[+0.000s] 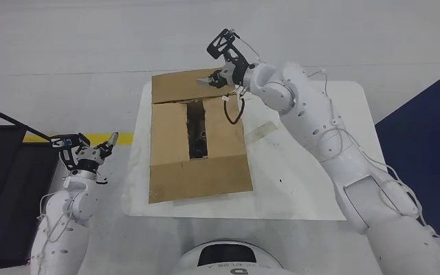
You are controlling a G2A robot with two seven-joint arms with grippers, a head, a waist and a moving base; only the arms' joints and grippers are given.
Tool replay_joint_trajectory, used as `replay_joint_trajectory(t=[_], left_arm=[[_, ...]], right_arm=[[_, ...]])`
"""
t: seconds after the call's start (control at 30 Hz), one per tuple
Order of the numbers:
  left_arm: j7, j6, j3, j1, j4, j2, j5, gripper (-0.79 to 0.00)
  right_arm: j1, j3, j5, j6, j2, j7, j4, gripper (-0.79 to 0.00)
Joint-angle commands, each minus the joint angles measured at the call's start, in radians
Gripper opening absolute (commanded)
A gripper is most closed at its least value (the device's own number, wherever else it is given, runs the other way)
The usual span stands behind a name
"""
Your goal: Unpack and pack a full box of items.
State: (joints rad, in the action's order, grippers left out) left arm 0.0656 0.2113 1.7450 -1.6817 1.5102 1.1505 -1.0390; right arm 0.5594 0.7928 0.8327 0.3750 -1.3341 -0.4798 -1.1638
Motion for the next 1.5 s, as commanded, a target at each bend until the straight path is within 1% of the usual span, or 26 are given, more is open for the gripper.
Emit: replay_joint_trajectory(t=[0.0, 0.1, 0.17, 0.23, 0.27, 0.47, 0.53, 0.67, 0.8, 0.93, 1.2, 1.37, 1.43, 1.47], left_arm=[[0.0, 0.0, 0.0, 0.0, 0.0, 0.0, 0.0, 0.0], [0.0, 0.0, 0.0, 0.0, 0.0, 0.0, 0.0, 0.0], [0.0, 0.0, 0.0, 0.0, 0.0, 0.0, 0.0, 0.0], [0.0, 0.0, 0.0, 0.0, 0.0, 0.0, 0.0, 0.0], [0.0, 0.0, 0.0, 0.0, 0.0, 0.0, 0.0, 0.0], [0.0, 0.0, 0.0, 0.0, 0.0, 0.0, 0.0, 0.0], [0.0, 0.0, 0.0, 0.0, 0.0, 0.0, 0.0, 0.0], [0.0, 0.0, 0.0, 0.0, 0.0, 0.0, 0.0, 0.0], [0.0, 0.0, 0.0, 0.0, 0.0, 0.0, 0.0, 0.0], [0.0, 0.0, 0.0, 0.0, 0.0, 0.0, 0.0, 0.0], [0.0, 0.0, 0.0, 0.0, 0.0, 0.0, 0.0, 0.0], [0.0, 0.0, 0.0, 0.0, 0.0, 0.0, 0.0, 0.0], [0.0, 0.0, 0.0, 0.0, 0.0, 0.0, 0.0, 0.0], [0.0, 0.0, 0.0, 0.0, 0.0, 0.0, 0.0, 0.0]], right_arm=[[0.0, 0.0, 0.0, 0.002, 0.0, 0.0, 0.0, 0.0], [0.01, -0.014, 0.011, -0.01, -0.003, -0.022, 0.009, 0.0], [0.018, -0.044, -0.061, 0.149, -0.011, -0.035, 0.0, 0.0], [0.008, -0.073, -0.097, 0.308, -0.019, -0.038, 0.03, 0.0], [-0.002, -0.086, -0.111, 0.351, -0.024, -0.046, 0.056, 0.0], [-0.043, -0.172, -0.225, 0.492, -0.072, -0.058, 0.176, 0.0], [-0.061, -0.207, -0.252, 0.502, -0.094, -0.082, 0.229, 0.0], [-0.103, -0.279, -0.32, 0.475, -0.149, -0.157, 0.329, 0.0], [-0.138, -0.321, -0.388, 0.483, -0.196, -0.217, 0.425, 0.0], [-0.161, -0.351, -0.443, 0.467, -0.237, -0.279, 0.512, 0.0], [-0.183, -0.375, -0.556, 0.514, -0.308, -0.337, 0.641, 0.0], [-0.188, -0.361, -0.664, 0.596, -0.342, -0.343, 0.71, 0.0], [-0.193, -0.353, -0.696, 0.637, -0.352, -0.328, 0.731, 0.0], [-0.196, -0.348, -0.712, 0.637, -0.356, -0.316, 0.73, 0.0]])
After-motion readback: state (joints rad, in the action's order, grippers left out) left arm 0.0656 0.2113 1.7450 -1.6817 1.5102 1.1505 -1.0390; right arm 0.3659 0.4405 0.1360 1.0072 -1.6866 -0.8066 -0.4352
